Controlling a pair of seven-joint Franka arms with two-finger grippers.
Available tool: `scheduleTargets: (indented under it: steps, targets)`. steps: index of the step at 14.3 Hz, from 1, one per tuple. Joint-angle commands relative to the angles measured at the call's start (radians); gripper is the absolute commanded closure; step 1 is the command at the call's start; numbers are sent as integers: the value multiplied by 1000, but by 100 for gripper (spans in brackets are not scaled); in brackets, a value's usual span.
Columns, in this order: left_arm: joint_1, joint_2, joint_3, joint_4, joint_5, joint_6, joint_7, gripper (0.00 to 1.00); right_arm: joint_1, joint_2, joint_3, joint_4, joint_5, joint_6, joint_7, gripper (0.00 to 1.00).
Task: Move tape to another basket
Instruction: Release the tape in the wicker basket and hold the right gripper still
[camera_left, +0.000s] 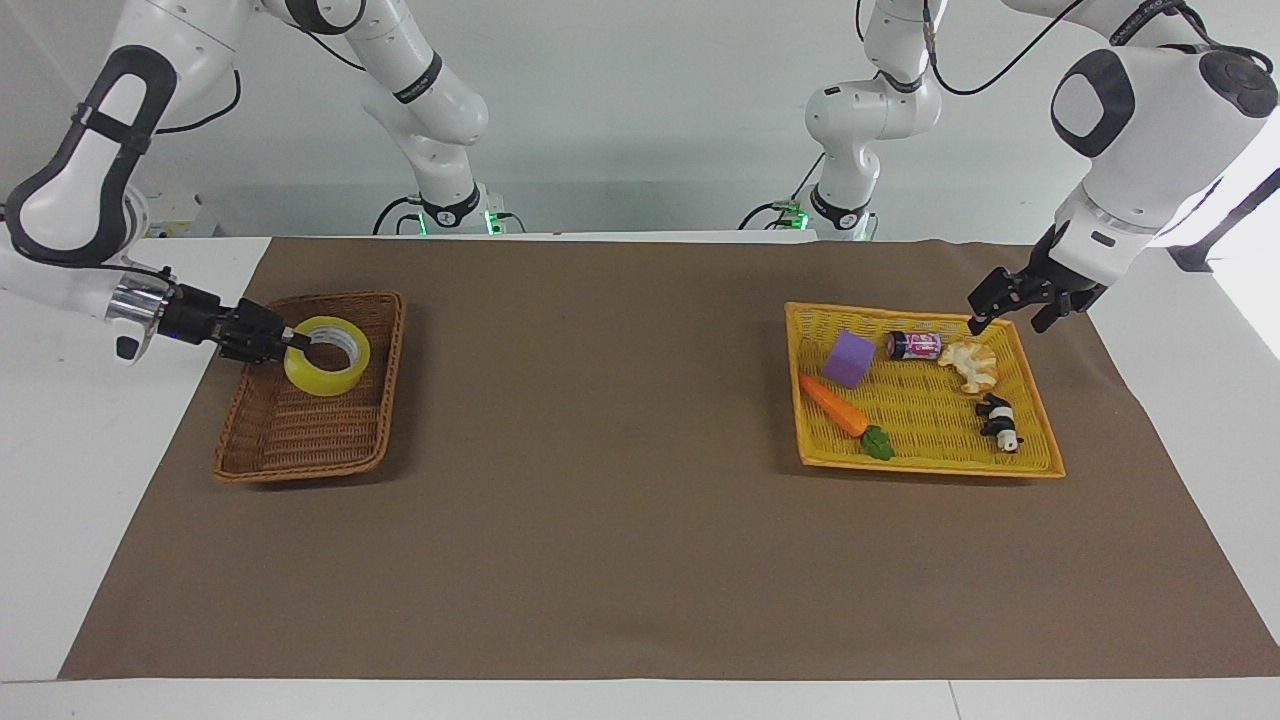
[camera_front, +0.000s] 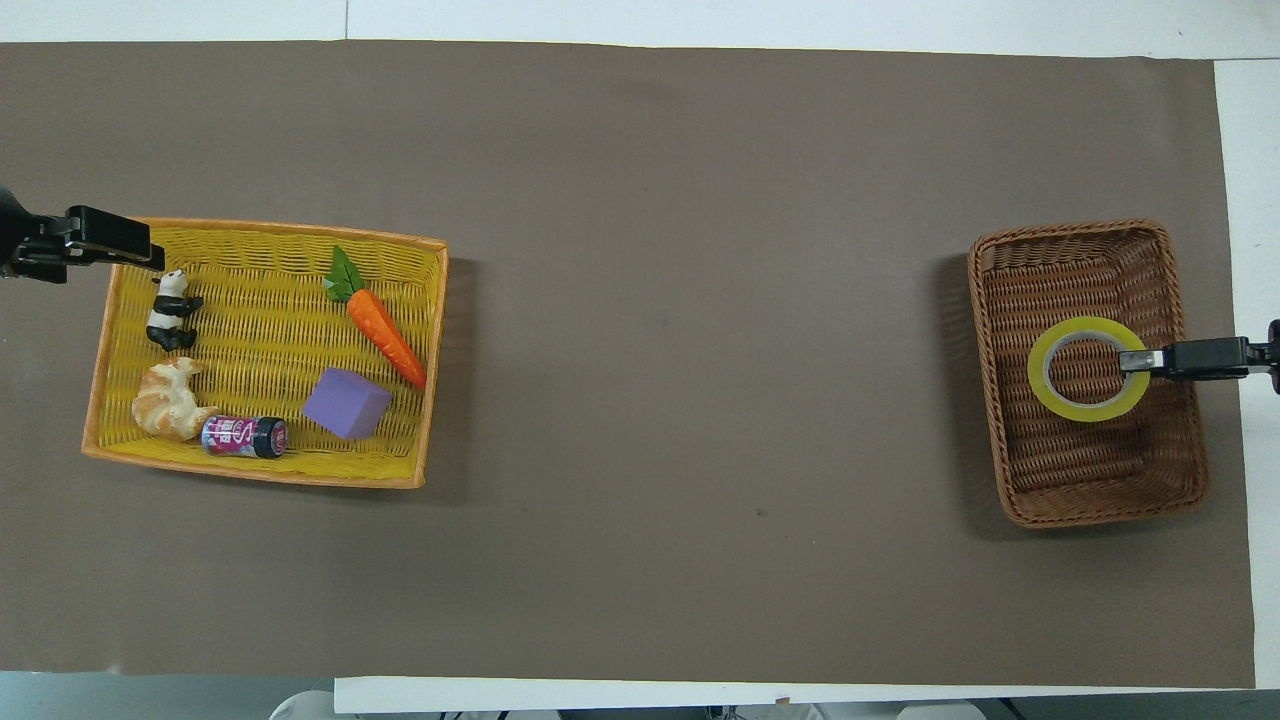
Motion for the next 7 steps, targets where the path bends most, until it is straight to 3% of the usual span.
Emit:
scheduleTargets:
  steps: [1, 7]
  targets:
    - [2, -10, 4, -15, 22, 13, -1, 1, -15, 5, 12, 5, -36, -14, -37, 100]
    - [-2, -10, 4, -15, 22, 22, -1, 1, -12, 12, 12, -44, -51, 43, -93, 100]
